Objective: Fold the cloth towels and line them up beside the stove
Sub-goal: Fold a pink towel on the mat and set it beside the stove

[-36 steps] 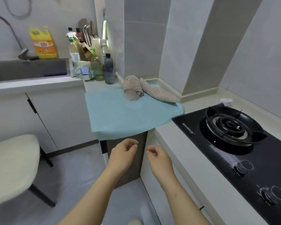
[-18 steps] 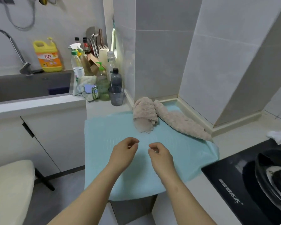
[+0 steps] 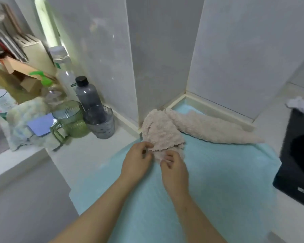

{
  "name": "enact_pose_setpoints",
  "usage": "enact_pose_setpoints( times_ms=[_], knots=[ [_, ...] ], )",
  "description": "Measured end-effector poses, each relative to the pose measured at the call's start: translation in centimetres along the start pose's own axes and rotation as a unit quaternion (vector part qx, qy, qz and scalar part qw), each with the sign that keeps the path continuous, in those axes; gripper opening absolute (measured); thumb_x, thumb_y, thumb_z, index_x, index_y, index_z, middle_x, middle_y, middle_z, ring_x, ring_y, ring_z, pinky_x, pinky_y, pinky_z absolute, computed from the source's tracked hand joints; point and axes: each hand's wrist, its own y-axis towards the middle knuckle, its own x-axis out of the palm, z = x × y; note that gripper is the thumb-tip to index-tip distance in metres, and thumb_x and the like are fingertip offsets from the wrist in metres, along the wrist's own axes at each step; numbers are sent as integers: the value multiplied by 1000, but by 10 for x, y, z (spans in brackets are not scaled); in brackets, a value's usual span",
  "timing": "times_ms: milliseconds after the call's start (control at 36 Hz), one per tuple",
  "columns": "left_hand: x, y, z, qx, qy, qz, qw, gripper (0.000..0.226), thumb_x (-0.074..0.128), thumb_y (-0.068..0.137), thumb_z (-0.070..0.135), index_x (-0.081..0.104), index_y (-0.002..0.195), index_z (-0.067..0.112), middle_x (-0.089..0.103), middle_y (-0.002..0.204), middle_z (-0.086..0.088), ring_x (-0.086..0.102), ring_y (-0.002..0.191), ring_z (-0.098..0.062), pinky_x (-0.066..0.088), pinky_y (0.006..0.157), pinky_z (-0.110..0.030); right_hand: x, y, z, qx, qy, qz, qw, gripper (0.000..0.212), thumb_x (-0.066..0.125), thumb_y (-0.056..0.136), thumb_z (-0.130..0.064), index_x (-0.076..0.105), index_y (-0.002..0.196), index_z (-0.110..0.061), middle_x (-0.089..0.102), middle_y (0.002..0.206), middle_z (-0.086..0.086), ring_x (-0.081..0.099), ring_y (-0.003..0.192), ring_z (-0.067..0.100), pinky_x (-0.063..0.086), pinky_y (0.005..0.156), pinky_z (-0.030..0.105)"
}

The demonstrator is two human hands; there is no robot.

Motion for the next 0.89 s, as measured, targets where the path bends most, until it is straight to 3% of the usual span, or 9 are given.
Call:
enact_pose_setpoints(
  times_ms=[83,167,250,389,500,583,750,889],
  knots=[
    [-18,19,-16,43,9,-62,997,21,52,89,9,62,105,19,56,101,10,54,94,-10,38,80,-19,21,-6,-8,36,-55,99,993,29,55,84,-14,59,112,-21,64,109,-2,56,102,22,41,86,33],
    [-27,34,-28,85,12,-97,992,17,53,87,9,59,92,24,61,96,8,57,93,-12,41,78,-22,35,-10,-15,75,-70,124,987,29,51,86,-22,57,114,-22,63,107,-2,53,102,23,38,86,32],
    [-29,45,-35,135,28,-116,984,17,53,87,11,54,86,28,62,88,10,55,81,-11,38,66,-18,45,-14,-19,63,-64,166,982,42,39,77,-32,60,112,-22,65,104,-3,56,99,23,42,86,35],
    [-29,50,-51,186,48,-113,975,24,54,88,20,54,109,31,59,95,20,58,89,-7,44,72,-24,59,-21,-14,37,-156,193,968,41,43,74,-26,63,109,-18,66,101,-1,55,98,25,39,84,34],
    [-19,51,-59,306,154,-104,934,34,52,86,46,49,118,32,59,105,10,52,101,-13,40,69,-25,64,-18,-7,5,-207,226,952,36,49,75,-27,64,107,-18,65,102,0,55,99,25,40,83,35],
    [-13,54,-65,329,179,-83,923,39,49,87,50,48,119,27,57,112,6,48,108,-18,39,75,-29,67,-19,-1,-17,-219,224,949,34,55,83,-25,59,116,-19,62,114,0,49,107,23,34,88,31],
    [-13,58,-71,347,124,-93,925,28,50,89,42,49,115,32,60,107,11,51,105,-17,42,74,-32,67,-21,4,-39,-182,225,956,30,54,87,-24,59,116,-21,60,118,-6,44,112,18,31,94,29],
    [-23,53,-74,324,-2,-140,936,25,56,88,26,52,113,25,56,95,11,55,90,-12,43,81,-28,70,-26,8,-65,-160,237,956,16,55,84,-20,64,97,-17,64,99,-5,53,100,19,42,85,30]
  ],
)
